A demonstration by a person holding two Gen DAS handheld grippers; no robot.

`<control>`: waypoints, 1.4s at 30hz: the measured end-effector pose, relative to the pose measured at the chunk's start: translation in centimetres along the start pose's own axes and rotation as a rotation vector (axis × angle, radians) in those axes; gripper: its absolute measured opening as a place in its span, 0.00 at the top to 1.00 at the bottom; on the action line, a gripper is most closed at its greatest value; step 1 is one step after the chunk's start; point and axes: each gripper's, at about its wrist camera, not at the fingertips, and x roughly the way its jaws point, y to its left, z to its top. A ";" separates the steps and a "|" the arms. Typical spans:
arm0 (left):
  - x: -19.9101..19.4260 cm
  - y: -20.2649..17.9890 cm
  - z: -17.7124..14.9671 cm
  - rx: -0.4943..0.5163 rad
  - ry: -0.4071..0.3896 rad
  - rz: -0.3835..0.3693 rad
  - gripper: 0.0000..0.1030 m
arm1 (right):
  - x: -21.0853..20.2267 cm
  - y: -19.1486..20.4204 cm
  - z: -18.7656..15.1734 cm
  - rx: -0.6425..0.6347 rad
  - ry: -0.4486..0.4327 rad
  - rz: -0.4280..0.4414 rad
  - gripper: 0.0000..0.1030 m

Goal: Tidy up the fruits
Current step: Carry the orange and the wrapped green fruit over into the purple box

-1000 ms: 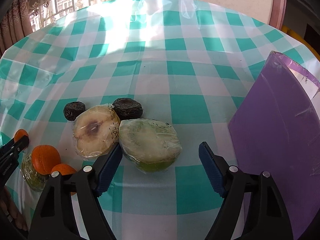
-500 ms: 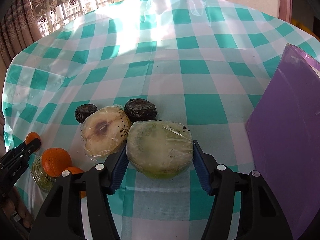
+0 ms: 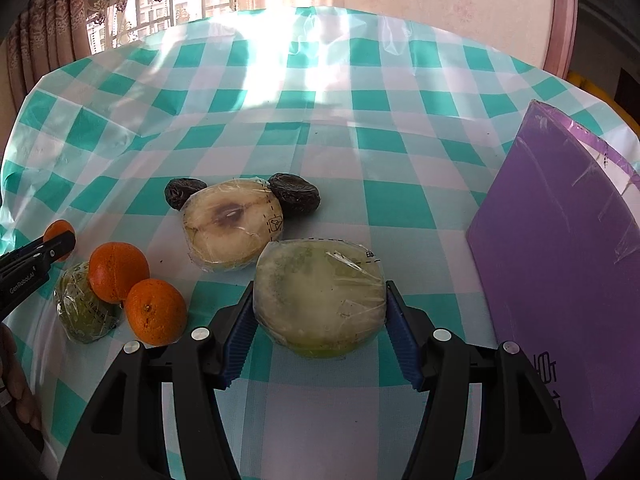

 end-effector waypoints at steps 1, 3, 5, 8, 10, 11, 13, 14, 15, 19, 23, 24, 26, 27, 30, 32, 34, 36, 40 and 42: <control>0.0 0.1 0.1 0.000 -0.008 0.001 0.61 | -0.2 0.1 -0.2 -0.003 -0.004 -0.002 0.43; -0.4 -0.2 0.2 0.003 -0.027 0.006 0.61 | -0.9 0.2 -0.6 -0.006 -0.018 -0.009 0.43; -0.7 -0.4 0.2 0.007 -0.048 0.012 0.61 | -1.5 0.3 -0.9 -0.010 -0.031 -0.012 0.43; -1.1 -0.3 0.2 0.002 -0.070 0.015 0.61 | -2.5 0.4 -1.3 -0.010 -0.047 -0.011 0.43; -1.6 -0.2 0.2 -0.004 -0.085 0.014 0.61 | -3.1 0.4 -1.4 -0.010 -0.059 -0.010 0.43; -1.8 -0.2 0.2 -0.006 -0.090 0.014 0.61 | -3.3 0.4 -1.5 -0.011 -0.064 -0.010 0.43; -2.3 -0.4 0.3 -0.006 -0.099 0.012 0.61 | -3.9 0.4 -1.6 -0.009 -0.073 -0.001 0.43; -2.4 -0.6 0.4 -0.004 -0.103 0.011 0.61 | -4.2 0.4 -1.6 -0.007 -0.077 0.003 0.43; -2.6 -0.9 0.6 -0.001 -0.105 0.009 0.61 | -4.5 0.4 -1.7 -0.004 -0.082 0.007 0.43; -4.0 -0.5 0.2 0.007 -0.119 -0.005 0.61 | -5.9 0.3 -1.8 0.002 -0.107 0.016 0.43; -5.3 -1.1 0.3 0.025 -0.135 -0.012 0.61 | -7.4 -0.2 -1.7 0.019 -0.131 0.029 0.43; -5.5 -1.3 0.3 0.029 -0.137 -0.015 0.61 | -7.7 -0.4 -1.7 0.026 -0.136 0.031 0.43; -6.1 -1.7 0.3 0.038 -0.143 -0.024 0.61 | -8.4 -0.8 -1.6 0.036 -0.143 0.035 0.43; -6.5 -2.0 0.3 0.046 -0.146 -0.025 0.61 | -8.6 -0.9 -1.6 0.041 -0.146 0.036 0.43; -7.3 -2.9 0.3 0.067 -0.154 -0.034 0.61 | -9.5 -1.5 -1.5 0.055 -0.158 0.040 0.43; -7.8 -3.7 0.3 0.083 -0.159 -0.038 0.61 | -10.2 -1.9 -1.5 0.063 -0.167 0.041 0.43; -8.3 -4.5 0.2 0.101 -0.161 -0.045 0.61 | -10.7 -2.4 -1.5 0.072 -0.172 0.041 0.43; -8.7 -5.5 0.1 0.119 -0.163 -0.054 0.61 | -11.2 -2.9 -1.5 0.085 -0.178 0.043 0.43; -9.5 -7.3 0.0 0.157 -0.170 -0.074 0.61 | -12.2 -3.7 -1.6 0.094 -0.192 0.041 0.43; -10.0 -8.3 -0.1 0.176 -0.173 -0.087 0.61 | -12.6 -4.2 -1.6 0.105 -0.196 0.047 0.43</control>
